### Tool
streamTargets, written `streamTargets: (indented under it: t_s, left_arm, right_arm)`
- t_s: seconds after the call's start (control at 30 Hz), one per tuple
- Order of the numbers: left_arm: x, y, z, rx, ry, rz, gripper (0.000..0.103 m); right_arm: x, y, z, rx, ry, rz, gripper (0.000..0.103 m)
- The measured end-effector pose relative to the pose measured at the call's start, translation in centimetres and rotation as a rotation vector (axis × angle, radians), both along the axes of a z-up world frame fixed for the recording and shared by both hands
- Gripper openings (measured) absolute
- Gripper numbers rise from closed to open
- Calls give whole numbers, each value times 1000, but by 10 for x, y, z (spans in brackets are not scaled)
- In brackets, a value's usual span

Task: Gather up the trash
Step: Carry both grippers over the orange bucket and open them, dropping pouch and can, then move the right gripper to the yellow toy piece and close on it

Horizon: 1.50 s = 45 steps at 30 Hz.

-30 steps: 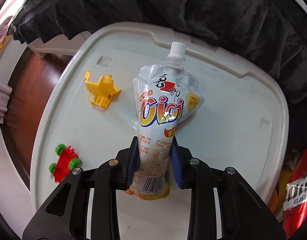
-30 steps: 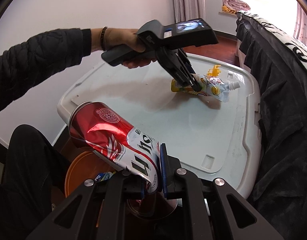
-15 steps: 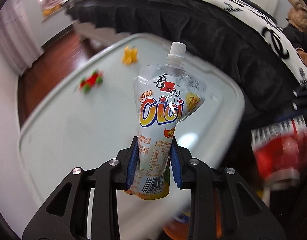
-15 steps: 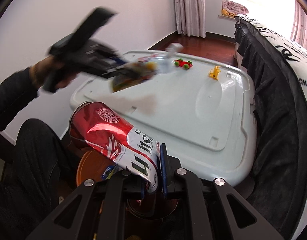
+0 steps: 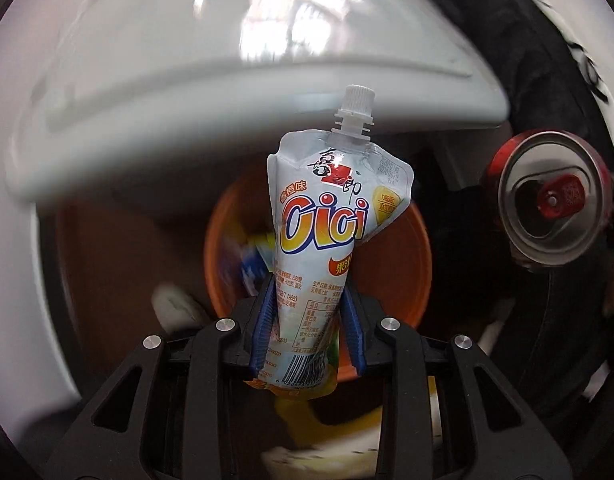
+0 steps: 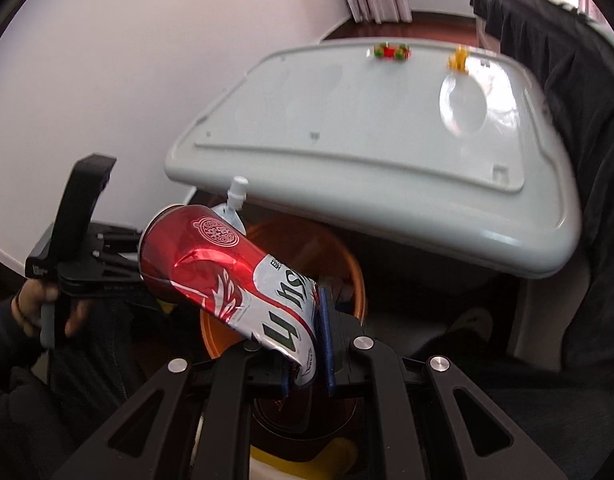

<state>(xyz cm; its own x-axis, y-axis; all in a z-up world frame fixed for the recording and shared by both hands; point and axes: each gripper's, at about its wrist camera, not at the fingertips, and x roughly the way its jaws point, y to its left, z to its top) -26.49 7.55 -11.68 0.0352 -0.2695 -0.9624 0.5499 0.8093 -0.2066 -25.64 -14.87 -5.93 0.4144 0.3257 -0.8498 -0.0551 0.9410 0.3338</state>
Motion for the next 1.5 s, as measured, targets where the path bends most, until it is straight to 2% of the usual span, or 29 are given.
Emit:
streamTargets:
  t_s: [0.03, 0.17, 0.27, 0.3, 0.37, 0.47, 0.57, 0.7, 0.73, 0.83, 0.97, 1.07, 1.27, 1.4, 1.5]
  left_arm:
    - [-2, 1, -7, 22, 0, 22, 31]
    - [-6, 1, -40, 43, 96, 104, 32]
    - [-5, -7, -55, 75, 116, 109, 41]
    - [-2, -9, -57, 84, 115, 109, 48]
    - [-2, -11, -62, 111, 92, 112, 50]
    - [-5, -8, -62, 133, 77, 117, 50]
    - [-5, 0, -50, 118, 44, 131, 50]
    - [2, -1, -16, 66, -49, 120, 50]
    - [6, -2, -3, 48, -84, 114, 50]
    - [24, -6, 28, 9, -149, 112, 50]
    - [59, -15, 67, -43, -248, 131, 50]
    - [94, -23, 86, -71, -300, 147, 50]
    - [150, -51, 99, -75, -373, 143, 52]
    - [180, -61, 97, -82, -384, 143, 52]
    - [195, -68, 90, -88, -379, 144, 52]
  right_arm:
    - [1, 3, -5, -8, 11, -1, 12]
    - [12, 15, -21, -42, 59, -8, 15]
    - [21, 24, -38, -51, 97, -7, 29]
    - [24, 29, -42, -58, 107, 6, 36]
    - [28, 38, -49, -81, 107, 12, 48]
    - [32, 48, -52, -77, 102, 27, 51]
    - [29, 45, -40, -40, 51, 20, 51]
    - [27, 26, -1, -42, -100, -1, 51]
    - [32, 16, 15, -67, -163, -19, 53]
    - [48, -13, 45, -111, -276, -81, 62]
    - [91, -59, 63, -127, -348, -191, 65]
    - [132, -81, 59, -161, -360, -242, 67]
    - [220, -111, 25, -281, -281, -240, 69]
    - [268, -144, 3, -252, -226, -282, 69]
    - [293, -153, -12, -267, -186, -281, 69]
